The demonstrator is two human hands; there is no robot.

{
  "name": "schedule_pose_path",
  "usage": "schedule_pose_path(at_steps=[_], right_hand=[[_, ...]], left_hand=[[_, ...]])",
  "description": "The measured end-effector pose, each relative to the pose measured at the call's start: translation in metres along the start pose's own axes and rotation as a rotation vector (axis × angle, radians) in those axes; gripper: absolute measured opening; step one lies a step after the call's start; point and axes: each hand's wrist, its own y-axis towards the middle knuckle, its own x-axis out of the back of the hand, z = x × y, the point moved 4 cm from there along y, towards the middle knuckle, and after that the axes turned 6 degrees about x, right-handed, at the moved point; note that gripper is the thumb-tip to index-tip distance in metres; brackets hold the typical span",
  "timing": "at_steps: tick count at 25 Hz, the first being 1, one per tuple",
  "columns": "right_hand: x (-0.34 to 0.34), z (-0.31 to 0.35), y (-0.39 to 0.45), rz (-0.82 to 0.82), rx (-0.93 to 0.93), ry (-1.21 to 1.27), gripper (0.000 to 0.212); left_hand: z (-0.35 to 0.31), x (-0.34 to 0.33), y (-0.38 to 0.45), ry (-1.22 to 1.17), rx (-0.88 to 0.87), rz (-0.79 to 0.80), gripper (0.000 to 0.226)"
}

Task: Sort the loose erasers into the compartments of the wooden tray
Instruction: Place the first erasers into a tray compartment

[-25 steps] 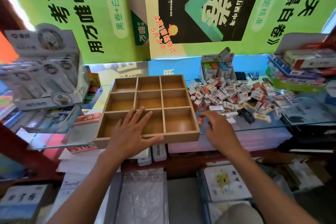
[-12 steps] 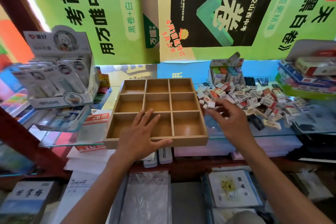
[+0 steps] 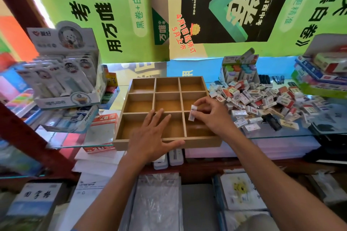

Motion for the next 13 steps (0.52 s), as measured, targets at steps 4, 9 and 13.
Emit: schedule_pose_path(at_steps=[4, 9, 13], right_hand=[[-0.0054, -0.0021, 0.0023, 0.014, 0.017, 0.024, 0.019], [-0.0027, -0.0022, 0.0008, -0.002, 0.025, 0.071, 0.023], [-0.0102, 0.0006, -0.0006, 0.075, 0.098, -0.158, 0.023]], left_hand=[[0.0003, -0.0009, -0.0003, -0.005, -0.003, 0.001, 0.107], [0.0011, -0.0019, 0.0002, -0.012, -0.003, -0.004, 0.107], [0.0012, -0.0024, 0.0009, -0.018, -0.009, -0.002, 0.106]])
